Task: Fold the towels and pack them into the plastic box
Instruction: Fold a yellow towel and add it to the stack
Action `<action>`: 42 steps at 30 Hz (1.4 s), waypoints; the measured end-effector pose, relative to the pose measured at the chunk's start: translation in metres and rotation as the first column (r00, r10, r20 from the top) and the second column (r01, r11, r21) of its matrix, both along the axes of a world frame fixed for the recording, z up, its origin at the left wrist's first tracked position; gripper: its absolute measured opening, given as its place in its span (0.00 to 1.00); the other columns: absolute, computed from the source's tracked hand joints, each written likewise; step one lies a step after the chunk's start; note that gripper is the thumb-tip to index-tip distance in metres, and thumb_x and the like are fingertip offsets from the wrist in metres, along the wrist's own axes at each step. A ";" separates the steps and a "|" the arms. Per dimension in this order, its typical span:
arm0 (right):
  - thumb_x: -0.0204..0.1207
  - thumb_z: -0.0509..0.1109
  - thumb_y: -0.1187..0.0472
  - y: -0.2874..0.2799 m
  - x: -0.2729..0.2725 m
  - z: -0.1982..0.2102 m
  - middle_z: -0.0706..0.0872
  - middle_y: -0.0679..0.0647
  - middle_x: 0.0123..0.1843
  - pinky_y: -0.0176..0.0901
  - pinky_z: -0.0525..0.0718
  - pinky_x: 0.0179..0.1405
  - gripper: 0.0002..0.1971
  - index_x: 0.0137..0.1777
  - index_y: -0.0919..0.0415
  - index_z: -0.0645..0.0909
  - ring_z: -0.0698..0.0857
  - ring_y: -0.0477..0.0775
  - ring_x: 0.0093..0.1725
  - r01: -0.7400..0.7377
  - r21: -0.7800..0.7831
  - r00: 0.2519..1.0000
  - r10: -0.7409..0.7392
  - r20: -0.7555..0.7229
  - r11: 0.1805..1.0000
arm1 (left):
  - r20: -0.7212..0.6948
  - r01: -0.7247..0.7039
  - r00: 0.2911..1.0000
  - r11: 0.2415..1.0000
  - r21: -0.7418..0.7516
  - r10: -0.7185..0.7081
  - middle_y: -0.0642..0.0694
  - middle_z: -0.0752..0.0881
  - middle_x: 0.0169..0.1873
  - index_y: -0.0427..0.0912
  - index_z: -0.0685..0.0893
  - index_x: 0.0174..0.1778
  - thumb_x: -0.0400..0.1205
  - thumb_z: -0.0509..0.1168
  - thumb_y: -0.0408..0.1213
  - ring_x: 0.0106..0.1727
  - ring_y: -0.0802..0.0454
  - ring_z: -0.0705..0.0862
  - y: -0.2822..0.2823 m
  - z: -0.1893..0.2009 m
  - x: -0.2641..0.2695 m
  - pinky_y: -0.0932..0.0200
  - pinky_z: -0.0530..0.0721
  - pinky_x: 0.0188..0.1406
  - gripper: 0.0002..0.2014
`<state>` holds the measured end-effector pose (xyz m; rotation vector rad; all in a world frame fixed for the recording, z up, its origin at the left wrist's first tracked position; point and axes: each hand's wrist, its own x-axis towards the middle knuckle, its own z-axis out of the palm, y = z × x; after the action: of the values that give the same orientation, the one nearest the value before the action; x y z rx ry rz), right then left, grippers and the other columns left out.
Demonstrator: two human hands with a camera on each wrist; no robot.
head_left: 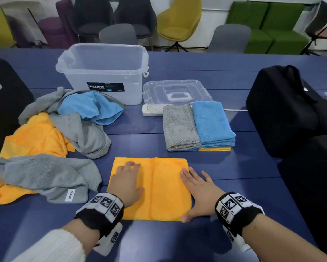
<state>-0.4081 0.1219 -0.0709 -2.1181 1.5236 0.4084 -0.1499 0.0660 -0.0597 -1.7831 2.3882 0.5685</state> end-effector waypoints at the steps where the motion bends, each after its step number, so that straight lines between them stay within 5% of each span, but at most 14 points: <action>1: 0.48 0.50 0.15 0.000 0.002 0.002 0.27 0.44 0.81 0.59 0.30 0.80 0.69 0.83 0.56 0.31 0.29 0.48 0.82 0.028 -0.031 0.999 -0.027 0.024 0.999 | -0.007 -0.104 0.995 0.994 -0.019 0.104 0.44 0.61 0.77 0.45 0.58 0.80 0.78 0.67 0.50 0.75 0.42 0.65 -0.003 0.000 0.010 0.48 0.73 0.70 0.37; 5: 0.54 0.40 0.16 -0.004 0.013 0.002 0.39 0.48 0.86 0.56 0.35 0.81 0.62 0.85 0.56 0.39 0.35 0.47 0.84 0.066 -0.146 0.997 -0.058 0.059 0.987 | 0.006 -0.404 0.913 0.901 0.160 0.408 0.39 0.69 0.68 0.38 0.62 0.74 0.78 0.69 0.45 0.65 0.41 0.75 -0.013 -0.005 0.040 0.52 0.76 0.62 0.33; 9: 0.49 0.56 0.14 -0.004 0.018 -0.002 0.37 0.50 0.86 0.58 0.33 0.80 0.69 0.85 0.56 0.39 0.35 0.48 0.84 0.033 -0.078 0.999 -0.032 0.016 0.996 | -0.043 -0.451 0.871 0.832 0.322 0.489 0.47 0.75 0.42 0.39 0.68 0.58 0.77 0.70 0.38 0.38 0.53 0.76 -0.018 -0.005 0.043 0.60 0.74 0.30 0.20; 12: 0.53 0.70 0.22 0.000 0.015 0.000 0.32 0.50 0.85 0.59 0.30 0.78 0.70 0.84 0.55 0.35 0.32 0.49 0.83 0.002 -0.064 1.000 -0.002 0.001 0.998 | -0.020 -0.399 0.900 0.844 0.359 0.435 0.48 0.75 0.34 0.41 0.73 0.42 0.79 0.67 0.37 0.33 0.54 0.74 -0.020 -0.004 0.041 0.62 0.69 0.26 0.08; 14: 0.50 0.72 0.23 0.004 0.010 0.000 0.28 0.49 0.84 0.60 0.28 0.77 0.72 0.83 0.53 0.30 0.29 0.50 0.82 -0.040 -0.059 0.999 0.039 -0.018 0.997 | -0.014 -0.387 0.908 0.850 0.359 0.419 0.48 0.76 0.34 0.41 0.75 0.41 0.79 0.66 0.36 0.32 0.54 0.74 -0.021 -0.004 0.041 0.62 0.68 0.26 0.06; 18: 0.49 0.70 0.20 0.016 0.002 0.004 0.22 0.45 0.79 0.61 0.26 0.77 0.73 0.82 0.51 0.27 0.23 0.47 0.79 -0.085 -0.006 0.996 0.085 -0.006 0.996 | -0.016 -0.350 0.925 0.868 0.352 0.379 0.49 0.77 0.38 0.42 0.76 0.43 0.79 0.65 0.36 0.37 0.54 0.76 -0.022 -0.002 0.040 0.63 0.70 0.28 0.04; 20: 0.52 0.62 0.17 0.021 0.002 0.007 0.28 0.43 0.81 0.57 0.29 0.79 0.68 0.84 0.51 0.34 0.29 0.45 0.81 -0.009 -0.030 0.997 0.011 0.074 1.000 | -0.033 -0.353 0.920 0.861 0.365 0.391 0.48 0.76 0.36 0.43 0.73 0.38 0.80 0.65 0.35 0.35 0.54 0.75 -0.023 0.000 0.041 0.63 0.71 0.29 0.08; 22: 0.61 0.51 0.19 0.023 0.004 0.007 0.53 0.42 0.84 0.49 0.45 0.82 0.54 0.83 0.52 0.59 0.53 0.46 0.83 0.164 -0.129 0.965 -0.132 0.225 0.978 | -0.066 -0.399 0.890 0.839 0.370 0.452 0.47 0.77 0.38 0.42 0.72 0.44 0.79 0.66 0.36 0.37 0.52 0.77 -0.023 0.001 0.041 0.59 0.74 0.33 0.08; 24: 0.77 0.55 0.31 0.024 0.008 0.000 0.76 0.42 0.65 0.46 0.65 0.69 0.28 0.63 0.51 0.79 0.75 0.46 0.64 0.280 -0.245 0.924 -0.190 0.332 0.928 | -0.087 -0.457 0.864 0.845 0.278 0.496 0.43 0.78 0.49 0.40 0.69 0.58 0.76 0.69 0.40 0.49 0.45 0.80 -0.021 -0.001 0.040 0.53 0.79 0.44 0.19; 27: 0.74 0.61 0.54 0.028 0.017 -0.006 0.74 0.42 0.43 0.44 0.70 0.50 0.03 0.43 0.51 0.75 0.72 0.46 0.42 0.301 -0.287 0.905 -0.177 0.387 0.909 | -0.156 -0.353 0.929 0.931 -0.090 0.337 0.39 0.72 0.64 0.41 0.67 0.72 0.73 0.71 0.43 0.64 0.38 0.73 -0.011 -0.002 0.030 0.46 0.75 0.63 0.32; 29: 0.66 0.61 0.48 0.034 0.020 -0.003 0.71 0.41 0.42 0.42 0.65 0.46 0.08 0.43 0.48 0.69 0.70 0.46 0.42 0.218 -0.255 0.935 -0.127 0.330 0.942 | -0.209 -0.189 0.966 0.967 -0.169 0.153 0.44 0.71 0.66 0.46 0.70 0.72 0.74 0.70 0.47 0.66 0.41 0.71 -0.002 0.007 0.015 0.46 0.74 0.64 0.31; 33: 0.59 0.61 0.32 0.045 0.026 -0.007 0.70 0.42 0.42 0.45 0.66 0.45 0.23 0.44 0.48 0.63 0.67 0.48 0.40 0.097 -0.272 0.987 -0.058 0.149 0.957 | -0.160 0.189 0.970 0.981 0.037 -0.181 0.57 0.64 0.75 0.59 0.66 0.75 0.70 0.68 0.65 0.76 0.52 0.63 0.016 0.007 -0.011 0.47 0.66 0.71 0.38; 37: 0.56 0.66 0.48 0.051 0.027 -0.013 0.64 0.38 0.31 0.38 0.66 0.34 0.25 0.40 0.45 0.49 0.63 0.46 0.28 0.089 -0.362 0.991 -0.047 0.123 0.928 | -0.003 0.302 0.952 0.933 0.198 -0.307 0.58 0.44 0.84 0.60 0.49 0.83 0.68 0.71 0.66 0.84 0.50 0.46 0.025 -0.002 -0.025 0.36 0.52 0.79 0.52; 42: 0.42 0.72 0.56 0.056 0.025 -0.014 0.60 0.40 0.27 0.32 0.62 0.28 0.28 0.37 0.48 0.56 0.58 0.45 0.25 -0.037 -0.424 0.999 0.030 -0.024 0.905 | 0.088 0.300 0.940 0.923 0.240 -0.328 0.57 0.37 0.83 0.54 0.43 0.84 0.69 0.73 0.62 0.85 0.50 0.41 0.027 -0.003 -0.028 0.31 0.51 0.79 0.56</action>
<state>-0.3833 0.1782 -0.0854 -2.4752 1.7095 0.1075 -0.1775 0.0927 -0.0630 -1.2701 2.3471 0.6314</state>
